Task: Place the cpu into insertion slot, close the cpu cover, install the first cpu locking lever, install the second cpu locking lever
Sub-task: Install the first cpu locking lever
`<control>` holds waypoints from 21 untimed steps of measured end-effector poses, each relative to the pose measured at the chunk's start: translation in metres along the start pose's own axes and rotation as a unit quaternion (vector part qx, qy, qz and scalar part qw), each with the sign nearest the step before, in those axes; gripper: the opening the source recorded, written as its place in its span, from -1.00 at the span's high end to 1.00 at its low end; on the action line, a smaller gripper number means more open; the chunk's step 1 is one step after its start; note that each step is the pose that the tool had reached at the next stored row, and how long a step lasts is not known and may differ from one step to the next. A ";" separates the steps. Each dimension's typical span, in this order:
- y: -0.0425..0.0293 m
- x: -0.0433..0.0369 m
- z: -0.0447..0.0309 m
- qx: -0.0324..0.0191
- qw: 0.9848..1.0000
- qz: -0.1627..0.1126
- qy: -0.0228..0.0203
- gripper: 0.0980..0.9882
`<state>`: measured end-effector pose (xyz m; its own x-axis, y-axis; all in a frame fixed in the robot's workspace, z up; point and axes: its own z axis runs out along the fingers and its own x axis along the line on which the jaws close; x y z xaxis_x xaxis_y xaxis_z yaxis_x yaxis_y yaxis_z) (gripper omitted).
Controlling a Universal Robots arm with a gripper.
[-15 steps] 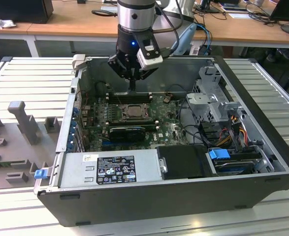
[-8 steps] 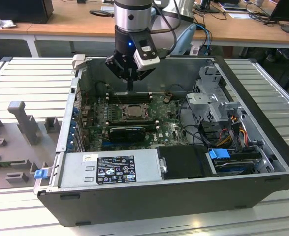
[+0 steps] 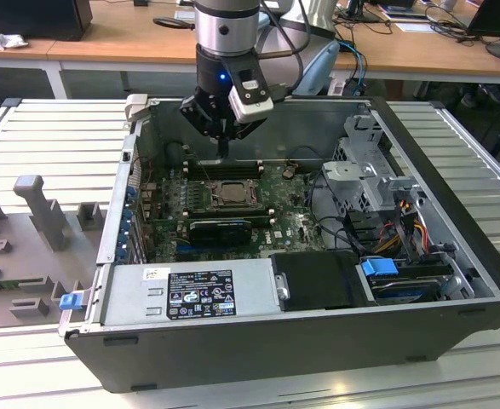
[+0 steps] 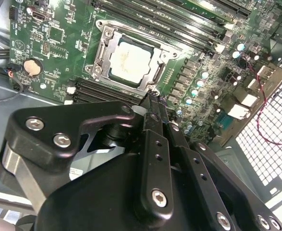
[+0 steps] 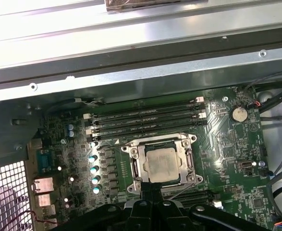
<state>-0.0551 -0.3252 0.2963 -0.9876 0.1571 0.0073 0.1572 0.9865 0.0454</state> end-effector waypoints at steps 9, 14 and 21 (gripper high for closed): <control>-0.0002 0.0012 0.0007 -0.001 1.000 0.000 0.000 0.98; -0.0004 0.0020 0.0011 -0.001 1.000 0.000 0.000 0.98; -0.0011 0.0047 0.0067 -0.002 1.000 0.000 0.000 0.98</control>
<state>-0.0599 -0.3252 0.2896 -0.9877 0.1562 0.0080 0.1564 0.9865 0.0493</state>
